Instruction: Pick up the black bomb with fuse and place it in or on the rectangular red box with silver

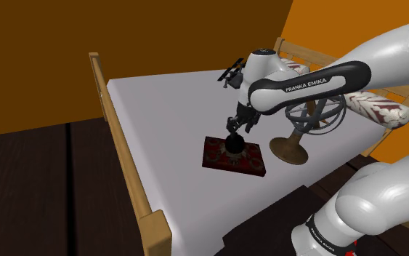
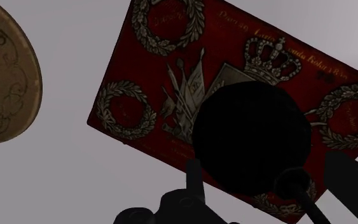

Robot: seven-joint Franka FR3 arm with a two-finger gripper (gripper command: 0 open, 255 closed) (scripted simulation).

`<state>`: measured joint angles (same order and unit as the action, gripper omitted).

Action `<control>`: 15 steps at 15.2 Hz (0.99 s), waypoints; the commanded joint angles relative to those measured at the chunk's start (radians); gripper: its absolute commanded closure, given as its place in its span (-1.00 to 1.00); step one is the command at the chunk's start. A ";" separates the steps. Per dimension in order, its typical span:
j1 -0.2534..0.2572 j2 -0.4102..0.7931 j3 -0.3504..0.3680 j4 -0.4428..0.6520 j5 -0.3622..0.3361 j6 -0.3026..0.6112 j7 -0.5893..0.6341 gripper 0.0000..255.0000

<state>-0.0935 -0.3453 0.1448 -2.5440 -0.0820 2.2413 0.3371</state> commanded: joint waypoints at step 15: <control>0.011 -0.065 0.000 0.077 0.017 -0.142 -0.011 -1.00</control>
<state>-0.0830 -0.4105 0.1447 -2.4674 -0.0647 2.1002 0.3262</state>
